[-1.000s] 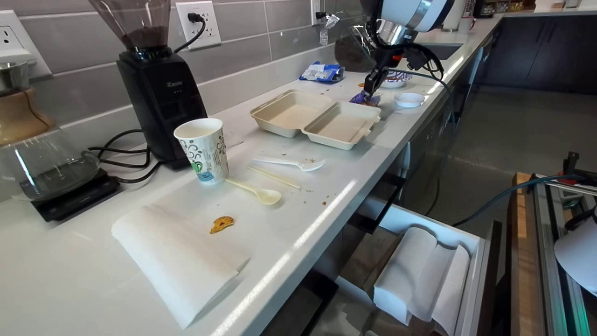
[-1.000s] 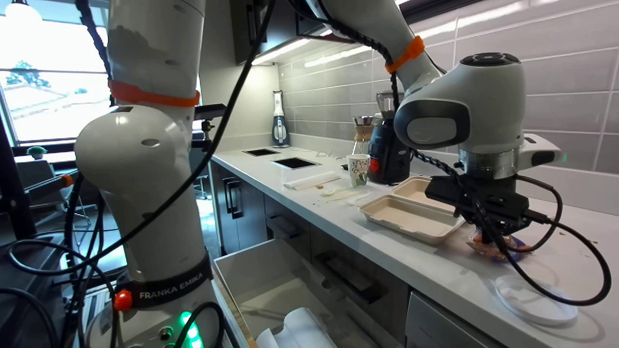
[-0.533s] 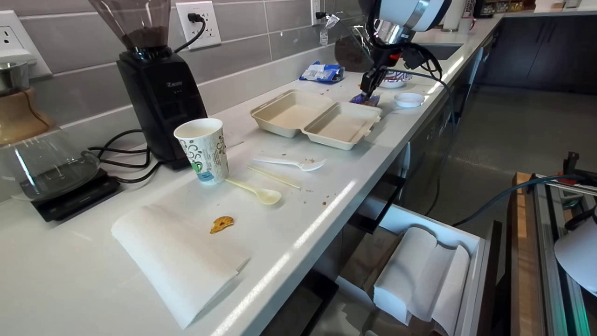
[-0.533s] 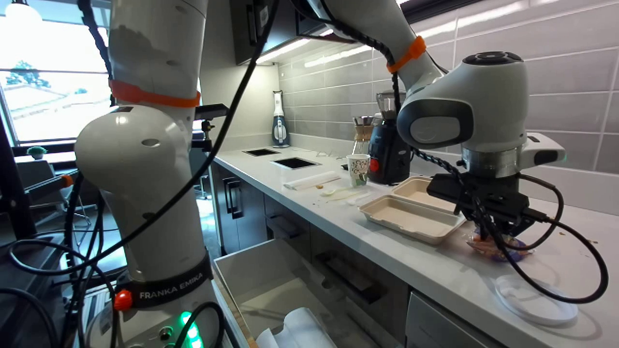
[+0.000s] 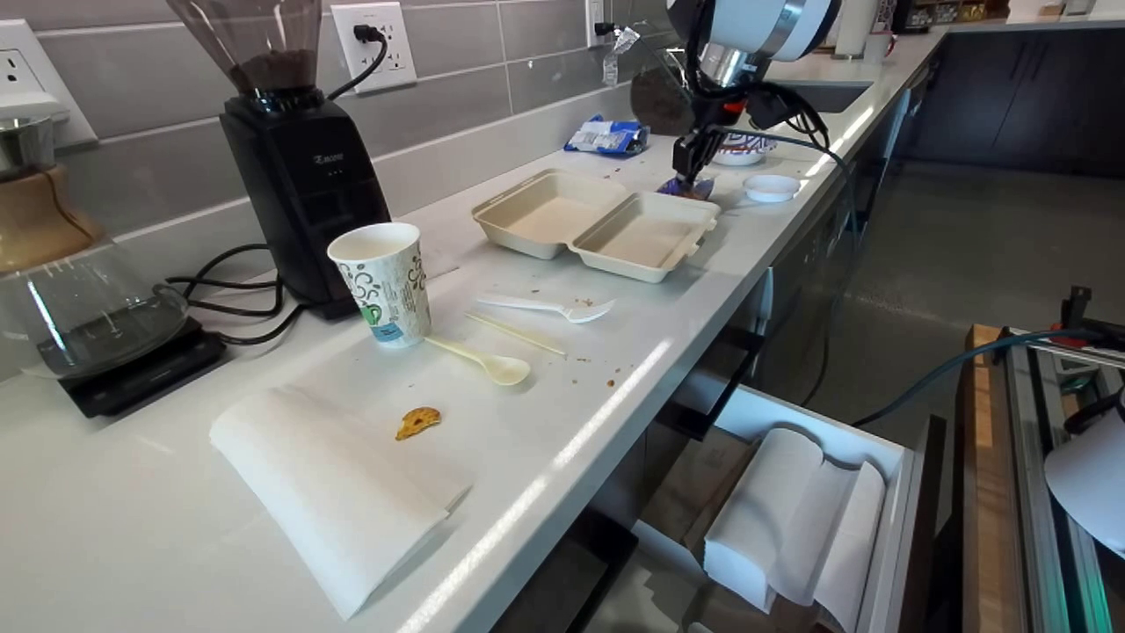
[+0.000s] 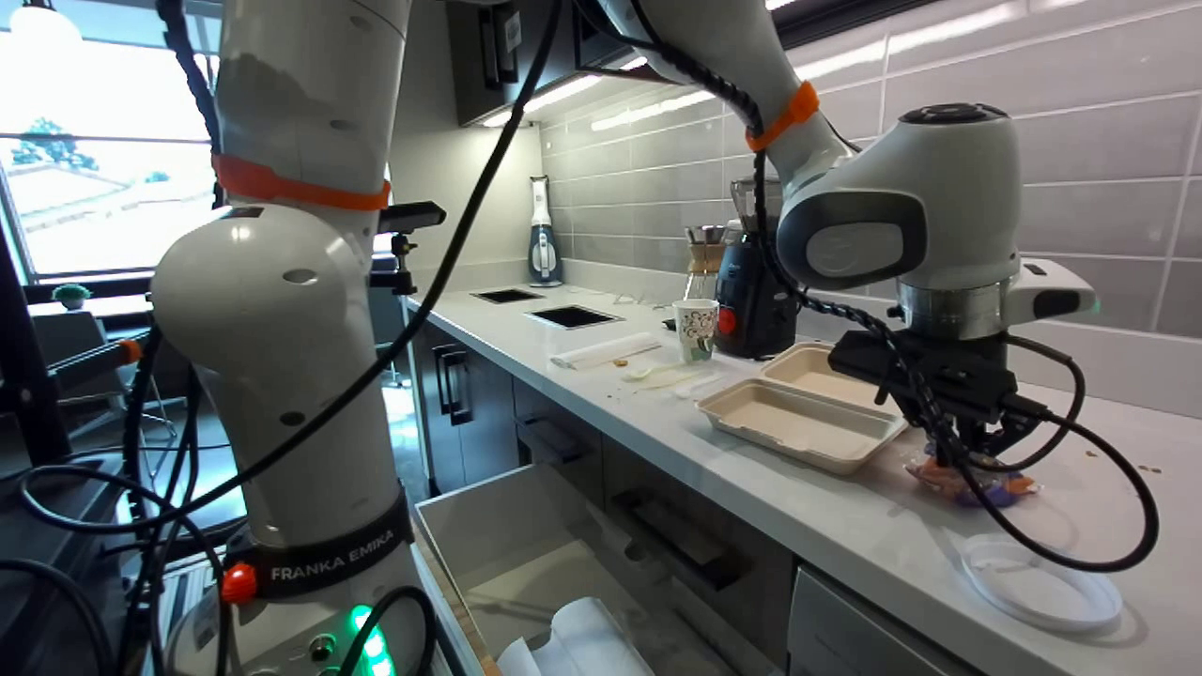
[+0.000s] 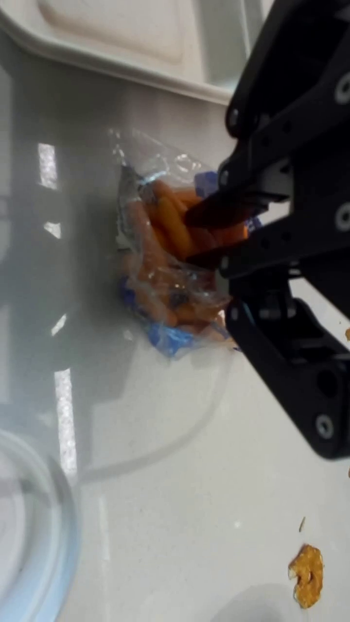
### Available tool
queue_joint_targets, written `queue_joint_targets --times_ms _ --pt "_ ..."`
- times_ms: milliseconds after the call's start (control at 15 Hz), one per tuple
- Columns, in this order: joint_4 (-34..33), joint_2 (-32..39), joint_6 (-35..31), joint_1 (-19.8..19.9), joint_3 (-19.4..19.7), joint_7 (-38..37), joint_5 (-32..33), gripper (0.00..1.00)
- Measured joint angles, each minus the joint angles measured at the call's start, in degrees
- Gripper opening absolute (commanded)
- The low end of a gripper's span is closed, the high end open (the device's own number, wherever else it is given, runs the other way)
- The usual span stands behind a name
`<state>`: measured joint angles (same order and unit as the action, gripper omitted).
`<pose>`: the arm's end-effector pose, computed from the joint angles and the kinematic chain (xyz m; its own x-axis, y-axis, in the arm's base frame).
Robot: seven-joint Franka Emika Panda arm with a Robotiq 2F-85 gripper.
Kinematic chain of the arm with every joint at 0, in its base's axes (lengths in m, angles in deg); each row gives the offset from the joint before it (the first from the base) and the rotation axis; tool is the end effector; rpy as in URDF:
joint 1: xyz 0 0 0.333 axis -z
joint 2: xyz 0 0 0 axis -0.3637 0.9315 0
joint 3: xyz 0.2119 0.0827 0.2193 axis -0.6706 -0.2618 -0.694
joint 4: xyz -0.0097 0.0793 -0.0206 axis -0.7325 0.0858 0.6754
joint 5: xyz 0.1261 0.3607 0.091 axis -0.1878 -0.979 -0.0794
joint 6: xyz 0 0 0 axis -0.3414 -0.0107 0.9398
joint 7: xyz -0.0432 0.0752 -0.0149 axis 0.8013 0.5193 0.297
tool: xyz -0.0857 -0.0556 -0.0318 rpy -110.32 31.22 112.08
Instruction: Put one orange object on the spoon
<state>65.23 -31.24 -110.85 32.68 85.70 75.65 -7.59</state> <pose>0.4851 -0.2767 0.2742 0.9376 -0.0807 0.3382 -0.0757 -0.9967 -0.0278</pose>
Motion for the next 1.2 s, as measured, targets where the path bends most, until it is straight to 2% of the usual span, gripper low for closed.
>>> queue_joint_targets --times_ms 200,333,400,667,800,867,933,1000,1067,1200 --pt "-0.1 0.1 0.0 -1.7 1.8 -6.6 5.5 0.33" --pt "0.1 0.1 0.0 -2.4 3.1 -9.5 8.4 0.33" --pt "0.2 0.1 0.1 -2.7 3.8 -10.5 9.5 0.36" --pt "0.3 0.1 0.1 1.1 0.9 -16.9 17.2 0.39" --pt "0.3 0.1 0.3 2.6 -0.6 -18.8 19.5 0.33" --pt "0.3 0.1 0.4 3.3 -1.3 -19.2 20.1 0.2" --pt "0.3 0.1 0.6 4.0 -1.9 -19.5 20.6 0.12" --pt "0.3 0.1 0.7 4.6 -2.6 -19.7 20.9 0.09" --pt "0.4 0.1 0.8 5.1 -3.1 -19.9 21.1 0.01" --pt "0.4 0.0 0.9 5.9 -4.0 -20.0 21.2 0.0"
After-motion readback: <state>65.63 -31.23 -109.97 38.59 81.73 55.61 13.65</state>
